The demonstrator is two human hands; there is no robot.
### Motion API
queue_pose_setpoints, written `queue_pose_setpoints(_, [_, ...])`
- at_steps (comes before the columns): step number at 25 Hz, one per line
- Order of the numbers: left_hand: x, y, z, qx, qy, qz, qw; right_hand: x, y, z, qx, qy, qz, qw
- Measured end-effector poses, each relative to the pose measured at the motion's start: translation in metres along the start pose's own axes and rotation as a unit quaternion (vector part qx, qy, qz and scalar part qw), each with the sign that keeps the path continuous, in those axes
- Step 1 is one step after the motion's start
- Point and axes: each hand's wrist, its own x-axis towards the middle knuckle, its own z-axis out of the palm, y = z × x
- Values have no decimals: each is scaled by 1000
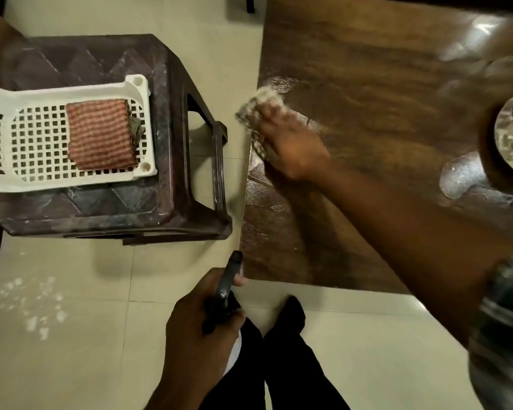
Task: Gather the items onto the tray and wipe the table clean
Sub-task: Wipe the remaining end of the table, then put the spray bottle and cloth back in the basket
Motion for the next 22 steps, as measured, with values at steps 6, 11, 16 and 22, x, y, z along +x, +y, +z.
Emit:
queue_pose_setpoints(6, [-3, 22, 2, -5, 30, 49, 998, -12, -16, 11, 42, 23, 33, 998])
queue_pose_setpoints(11, [-12, 29, 6, -42, 34, 47, 997, -156, -60, 82, 5, -40, -170, 985])
queue_pose_setpoints(16, [-26, 31, 11, -31, 26, 71, 997, -237, -38, 106, -13, -45, -213, 976])
queue_pose_setpoints(22, [-45, 46, 8, -15, 1, 113, 994, -281, -16, 91, 101, 19, -92, 990])
